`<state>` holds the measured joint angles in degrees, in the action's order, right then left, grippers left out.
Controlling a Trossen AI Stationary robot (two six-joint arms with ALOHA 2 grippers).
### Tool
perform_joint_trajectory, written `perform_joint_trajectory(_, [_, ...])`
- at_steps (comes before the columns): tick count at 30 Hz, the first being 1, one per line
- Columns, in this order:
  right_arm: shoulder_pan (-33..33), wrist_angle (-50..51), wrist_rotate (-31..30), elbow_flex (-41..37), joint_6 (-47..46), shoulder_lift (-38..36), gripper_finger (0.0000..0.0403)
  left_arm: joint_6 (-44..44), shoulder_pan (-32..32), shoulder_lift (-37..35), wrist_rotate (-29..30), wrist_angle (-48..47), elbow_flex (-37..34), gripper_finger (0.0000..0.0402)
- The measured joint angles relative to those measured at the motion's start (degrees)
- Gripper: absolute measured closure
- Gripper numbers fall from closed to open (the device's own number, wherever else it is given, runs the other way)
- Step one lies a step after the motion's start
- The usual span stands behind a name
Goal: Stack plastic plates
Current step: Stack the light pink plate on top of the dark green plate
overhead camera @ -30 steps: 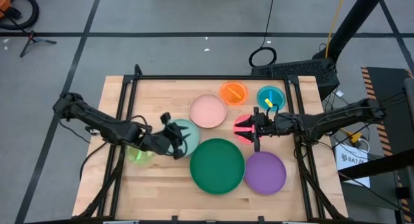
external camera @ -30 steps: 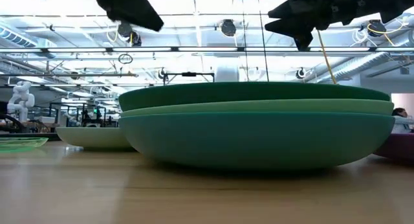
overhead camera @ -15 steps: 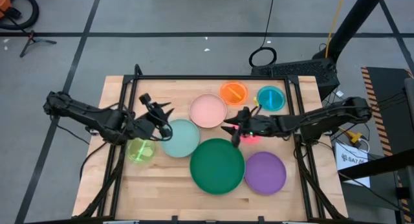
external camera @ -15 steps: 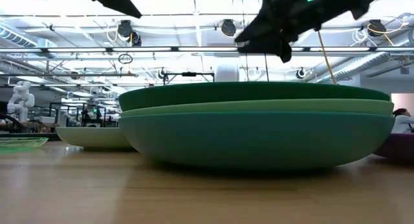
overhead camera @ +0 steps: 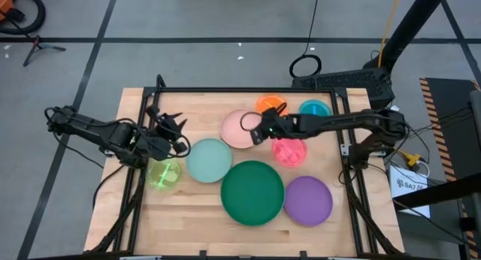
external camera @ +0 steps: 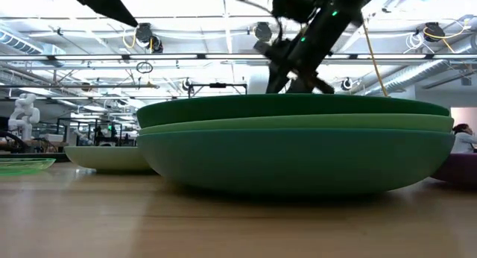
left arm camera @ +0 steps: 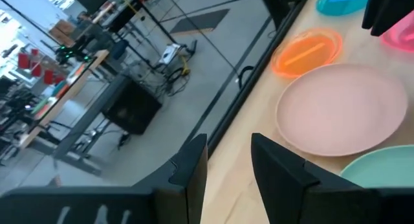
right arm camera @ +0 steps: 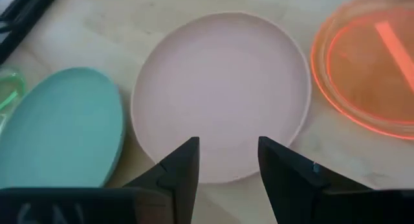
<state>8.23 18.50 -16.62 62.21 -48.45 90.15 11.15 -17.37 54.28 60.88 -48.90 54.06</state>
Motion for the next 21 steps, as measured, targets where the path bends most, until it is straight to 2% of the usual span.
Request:
perform_joint_trajectory(5, [4.13, 0.34, 4.93, 2.38, -0.59, 3.91, 0.0252, 0.76, 0.0, 0.0, 0.92, -2.49, 0.0, 0.0274])
perform_joint_trajectory(16, [10.63, 7.56, 5.03, 4.92, -0.84, 8.52, 0.0252, -0.34, 0.0, 0.0, 1.71, -2.63, 0.0, 0.0274])
perform_joint_trajectory(21, [11.0, 6.32, 7.91, 4.92, -1.42, 11.23, 0.0252, -0.39, 0.04, 0.0, 1.71, -2.6, 0.0, 0.0274])
